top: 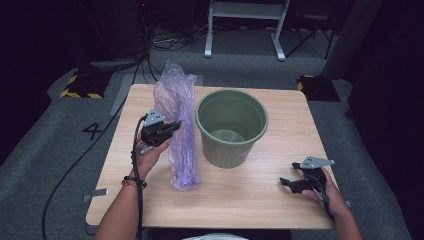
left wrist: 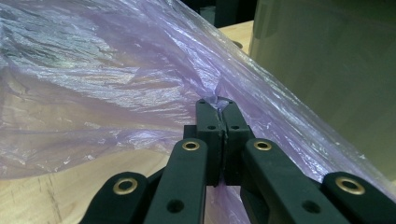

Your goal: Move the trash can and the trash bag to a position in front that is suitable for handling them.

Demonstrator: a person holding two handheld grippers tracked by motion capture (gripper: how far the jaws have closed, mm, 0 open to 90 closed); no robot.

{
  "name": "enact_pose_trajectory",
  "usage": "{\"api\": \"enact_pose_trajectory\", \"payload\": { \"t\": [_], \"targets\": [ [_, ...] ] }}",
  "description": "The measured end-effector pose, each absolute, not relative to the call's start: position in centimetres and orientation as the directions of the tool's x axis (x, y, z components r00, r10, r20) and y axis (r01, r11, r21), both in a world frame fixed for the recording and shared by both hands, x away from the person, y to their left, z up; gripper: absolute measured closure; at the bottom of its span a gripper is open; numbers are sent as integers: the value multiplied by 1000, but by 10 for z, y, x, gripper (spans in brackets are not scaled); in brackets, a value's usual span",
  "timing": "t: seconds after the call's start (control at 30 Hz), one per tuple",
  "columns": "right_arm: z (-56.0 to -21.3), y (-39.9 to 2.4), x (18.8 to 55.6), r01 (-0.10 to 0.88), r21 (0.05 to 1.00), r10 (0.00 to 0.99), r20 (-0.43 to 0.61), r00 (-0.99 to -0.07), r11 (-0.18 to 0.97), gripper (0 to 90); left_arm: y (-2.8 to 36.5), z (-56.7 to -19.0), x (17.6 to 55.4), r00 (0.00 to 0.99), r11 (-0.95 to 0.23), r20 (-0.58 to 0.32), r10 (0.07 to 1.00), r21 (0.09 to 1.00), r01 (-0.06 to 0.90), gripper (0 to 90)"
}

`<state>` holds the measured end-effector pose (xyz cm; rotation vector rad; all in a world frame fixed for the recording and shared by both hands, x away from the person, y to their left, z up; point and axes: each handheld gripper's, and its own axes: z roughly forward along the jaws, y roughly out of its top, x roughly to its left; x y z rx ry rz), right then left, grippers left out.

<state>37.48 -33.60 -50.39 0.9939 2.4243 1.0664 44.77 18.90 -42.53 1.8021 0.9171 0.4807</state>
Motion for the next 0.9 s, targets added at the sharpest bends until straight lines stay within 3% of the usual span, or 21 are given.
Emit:
{"api": "enact_pose_trajectory", "payload": {
  "t": [0.9],
  "targets": [
    [-504,-336,375,472,739,704,-5,-711,482,139,192,-382,451,633,-150,-81,770,941,303,889]
  ]
}}
